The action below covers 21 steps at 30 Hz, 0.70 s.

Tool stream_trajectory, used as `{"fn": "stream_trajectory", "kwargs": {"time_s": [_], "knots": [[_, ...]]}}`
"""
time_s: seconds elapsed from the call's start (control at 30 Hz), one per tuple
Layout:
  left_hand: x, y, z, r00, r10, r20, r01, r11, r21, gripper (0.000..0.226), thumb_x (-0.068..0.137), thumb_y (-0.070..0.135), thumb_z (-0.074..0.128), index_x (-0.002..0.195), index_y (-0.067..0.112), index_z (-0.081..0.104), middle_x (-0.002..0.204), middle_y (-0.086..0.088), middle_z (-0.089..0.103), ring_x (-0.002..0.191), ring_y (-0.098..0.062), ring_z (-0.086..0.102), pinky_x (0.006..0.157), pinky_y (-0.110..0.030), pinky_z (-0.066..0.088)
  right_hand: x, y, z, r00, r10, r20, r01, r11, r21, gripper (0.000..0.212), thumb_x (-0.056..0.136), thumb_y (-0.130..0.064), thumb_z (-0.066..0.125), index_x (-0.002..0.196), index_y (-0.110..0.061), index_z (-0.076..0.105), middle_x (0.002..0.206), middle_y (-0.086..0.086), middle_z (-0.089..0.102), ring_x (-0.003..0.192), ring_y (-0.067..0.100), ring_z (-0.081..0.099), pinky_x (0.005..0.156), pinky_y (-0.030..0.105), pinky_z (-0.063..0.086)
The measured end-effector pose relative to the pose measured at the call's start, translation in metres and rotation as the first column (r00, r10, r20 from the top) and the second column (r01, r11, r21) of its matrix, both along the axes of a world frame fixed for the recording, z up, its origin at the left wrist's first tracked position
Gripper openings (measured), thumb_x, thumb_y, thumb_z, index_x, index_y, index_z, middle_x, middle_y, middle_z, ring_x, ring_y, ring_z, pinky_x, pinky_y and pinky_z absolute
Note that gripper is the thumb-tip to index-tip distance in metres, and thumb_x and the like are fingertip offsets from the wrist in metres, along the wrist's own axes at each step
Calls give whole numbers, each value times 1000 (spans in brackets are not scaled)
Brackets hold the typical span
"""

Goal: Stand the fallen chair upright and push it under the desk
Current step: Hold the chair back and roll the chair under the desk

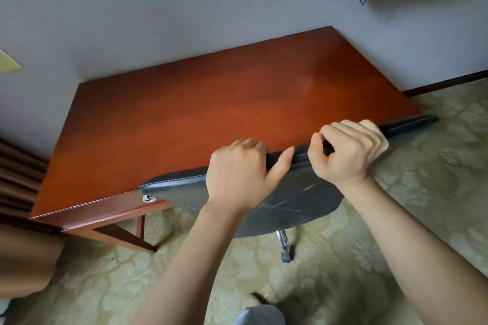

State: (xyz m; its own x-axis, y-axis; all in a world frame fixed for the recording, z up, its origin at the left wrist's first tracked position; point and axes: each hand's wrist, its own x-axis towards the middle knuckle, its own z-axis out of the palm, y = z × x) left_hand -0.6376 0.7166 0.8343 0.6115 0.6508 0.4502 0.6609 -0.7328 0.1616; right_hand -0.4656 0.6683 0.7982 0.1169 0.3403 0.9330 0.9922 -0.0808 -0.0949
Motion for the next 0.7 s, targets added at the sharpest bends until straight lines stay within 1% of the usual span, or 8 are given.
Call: {"fn": "stream_trajectory", "kwargs": {"time_s": [0.1,0.23,0.3,0.37,0.43,0.57,0.67,0.7], "knots": [[6,-4,2,1000,-14,-20,14,1000,-25,55,87,52,40,47,16,33,44,1,40,40,-18,32,46,-18,3,7,-2,-1,1000,19,-11,-20,999,-38,43,85,-26,40,44,-15,47,39,0,39,37,26,36,51,27,15],[8,-9,2,999,-22,-42,21,999,-45,50,87,51,41,50,18,32,45,1,44,39,-19,39,46,-17,2,11,-5,-5,999,43,-20,-44,998,-42,43,84,-25,40,43,-15,49,37,0,42,35,25,38,44,31,21],[12,-10,4,998,18,-60,-22,998,-67,49,86,52,40,50,17,35,46,2,46,40,-20,42,46,-16,3,14,-4,-4,998,57,-20,-58,997,-43,41,83,-24,42,43,-15,49,37,0,42,35,26,38,43,32,21],[17,-11,6,994,72,-79,-79,993,-92,51,85,54,37,50,17,42,49,2,48,42,-20,40,44,-18,6,16,-4,-3,998,67,-13,-68,997,-39,39,81,-21,43,43,-15,48,37,0,42,35,26,37,42,32,21],[22,-13,6,985,137,-108,-147,985,-91,55,84,58,28,52,18,48,54,3,51,48,-18,38,43,-21,9,19,-4,-4,996,86,-6,-86,996,-28,39,81,-20,43,43,-15,48,38,0,41,35,25,36,44,31,19],[35,-19,3,961,229,-157,-242,968,-71,64,78,63,10,57,17,49,63,3,55,61,-18,41,44,-27,16,30,-5,-1,989,150,-15,-150,988,-37,40,82,-21,44,43,-15,49,38,0,41,35,24,35,45,30,19],[44,-27,2,937,289,-195,-309,948,-81,70,76,64,6,61,16,54,67,2,59,63,-18,41,47,-30,21,39,-10,0,976,216,-21,-217,975,-57,42,84,-22,44,43,-15,48,39,1,41,36,24,36,45,30,20],[46,-30,2,930,308,-199,-329,940,-84,69,76,64,7,59,16,53,65,2,57,62,-19,41,47,-30,20,42,-12,0,972,235,-21,-236,969,-70,43,85,-23,44,43,-15,48,39,1,41,37,23,37,44,30,21]]}}
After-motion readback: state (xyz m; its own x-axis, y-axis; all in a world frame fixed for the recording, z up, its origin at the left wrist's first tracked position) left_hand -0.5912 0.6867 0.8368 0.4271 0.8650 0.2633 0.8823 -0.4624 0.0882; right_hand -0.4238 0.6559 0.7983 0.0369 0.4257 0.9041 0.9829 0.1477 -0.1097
